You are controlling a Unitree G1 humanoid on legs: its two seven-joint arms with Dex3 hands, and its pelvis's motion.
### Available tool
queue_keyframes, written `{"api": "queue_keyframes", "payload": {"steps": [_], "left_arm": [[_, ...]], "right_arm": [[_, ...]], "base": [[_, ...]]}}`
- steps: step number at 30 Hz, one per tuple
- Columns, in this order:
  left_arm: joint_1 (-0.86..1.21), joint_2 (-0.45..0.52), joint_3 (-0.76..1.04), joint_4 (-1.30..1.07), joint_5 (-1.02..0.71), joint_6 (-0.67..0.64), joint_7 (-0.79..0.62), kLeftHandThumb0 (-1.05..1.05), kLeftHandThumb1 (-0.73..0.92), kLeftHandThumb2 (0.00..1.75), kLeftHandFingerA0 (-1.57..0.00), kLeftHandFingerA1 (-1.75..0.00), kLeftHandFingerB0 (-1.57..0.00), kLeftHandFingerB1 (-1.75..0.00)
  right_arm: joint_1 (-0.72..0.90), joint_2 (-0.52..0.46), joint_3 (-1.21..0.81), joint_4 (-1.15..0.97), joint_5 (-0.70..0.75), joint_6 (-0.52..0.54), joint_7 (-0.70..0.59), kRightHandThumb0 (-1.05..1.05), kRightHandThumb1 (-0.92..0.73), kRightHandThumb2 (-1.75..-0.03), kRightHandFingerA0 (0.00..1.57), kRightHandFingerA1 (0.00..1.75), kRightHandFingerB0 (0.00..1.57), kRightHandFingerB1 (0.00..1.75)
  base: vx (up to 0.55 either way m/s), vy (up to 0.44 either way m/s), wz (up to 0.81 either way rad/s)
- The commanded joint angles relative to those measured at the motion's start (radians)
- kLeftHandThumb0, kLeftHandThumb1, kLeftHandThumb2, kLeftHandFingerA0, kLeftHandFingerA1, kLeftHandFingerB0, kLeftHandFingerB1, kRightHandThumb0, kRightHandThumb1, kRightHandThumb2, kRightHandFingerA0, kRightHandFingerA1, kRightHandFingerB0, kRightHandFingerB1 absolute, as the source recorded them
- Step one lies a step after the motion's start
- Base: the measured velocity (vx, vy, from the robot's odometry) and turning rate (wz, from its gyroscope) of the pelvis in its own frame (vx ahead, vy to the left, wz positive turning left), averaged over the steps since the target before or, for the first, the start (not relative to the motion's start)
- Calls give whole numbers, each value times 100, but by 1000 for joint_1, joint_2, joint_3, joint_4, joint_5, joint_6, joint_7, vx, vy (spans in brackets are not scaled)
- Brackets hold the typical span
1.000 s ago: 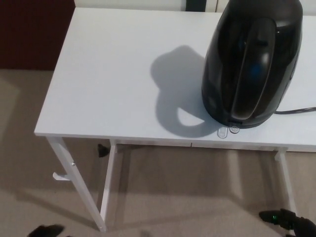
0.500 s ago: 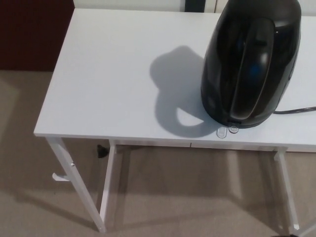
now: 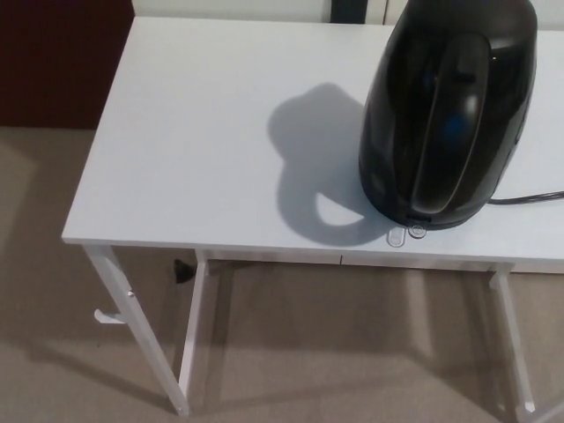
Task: The robot walk towards a table in front and click the button on the base of the boilling pot using its left middle finger
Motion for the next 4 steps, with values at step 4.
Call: {"api": "queue_keyframes", "payload": {"steps": [4], "left_arm": [[-4,13,-9,-5,-89,-20,-64,-30,38,91,-2,-49,0,-49]], "right_arm": [[5,-19,-6,-19,13,-14,-7,-12,-45,-89,46,63,24,53]], "base": [[0,0,0]]}}
